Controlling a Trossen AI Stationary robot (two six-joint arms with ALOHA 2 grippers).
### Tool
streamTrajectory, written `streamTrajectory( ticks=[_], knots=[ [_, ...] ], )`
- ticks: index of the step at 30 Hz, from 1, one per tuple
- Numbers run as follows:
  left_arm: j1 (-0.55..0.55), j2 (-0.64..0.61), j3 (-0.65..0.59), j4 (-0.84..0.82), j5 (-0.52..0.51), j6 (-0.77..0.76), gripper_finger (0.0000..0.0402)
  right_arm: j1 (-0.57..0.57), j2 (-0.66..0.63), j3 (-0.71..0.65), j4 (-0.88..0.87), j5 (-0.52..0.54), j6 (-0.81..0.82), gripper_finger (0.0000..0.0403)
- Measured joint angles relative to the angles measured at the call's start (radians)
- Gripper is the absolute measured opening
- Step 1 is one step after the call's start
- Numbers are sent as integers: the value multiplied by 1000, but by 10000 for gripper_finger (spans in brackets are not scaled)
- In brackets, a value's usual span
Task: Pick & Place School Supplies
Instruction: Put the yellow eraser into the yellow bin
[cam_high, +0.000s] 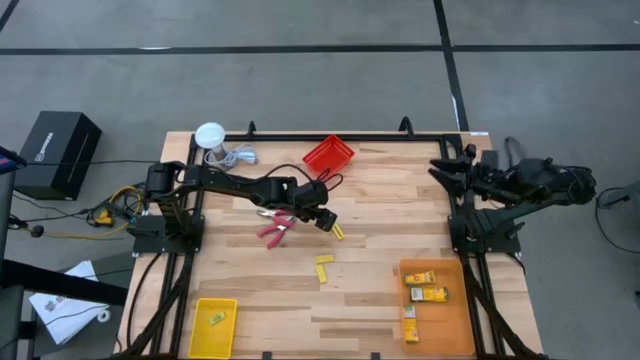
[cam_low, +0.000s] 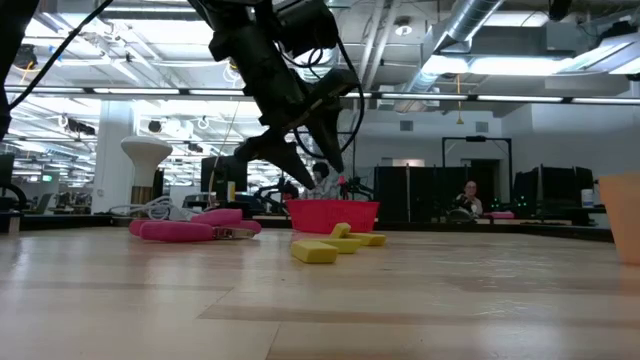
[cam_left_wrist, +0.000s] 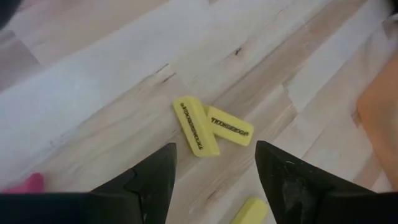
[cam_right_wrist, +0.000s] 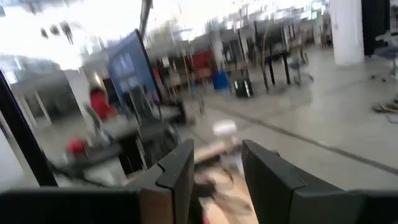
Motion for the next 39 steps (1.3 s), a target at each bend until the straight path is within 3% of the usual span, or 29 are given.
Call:
streamTrajectory(
  ticks=[4,10,16,20,23,31,34,39],
  knots=[
    [0,-34,2,22,-51,37,214,0,13,22,-245,-80,21,127],
    [20,-208,1,40,-217,156,214,-8,104,77,-524,-142,-30,127],
    [62,-377,1,9,-314,244,214,-89,351,78,-518,-194,-229,127],
    [72,-442,1,14,-334,271,206,-197,490,77,-469,-332,-366,127],
    [71,-453,1,6,-334,307,198,-245,611,80,-353,-465,-432,127],
    [67,-451,0,-6,-332,384,186,-327,923,235,-287,-527,-678,127],
    [70,-452,0,-9,-332,416,186,-347,1040,339,-297,-608,-623,127],
    [73,-459,0,-13,-333,439,185,-417,1169,448,-333,-824,-278,127]
  ],
)
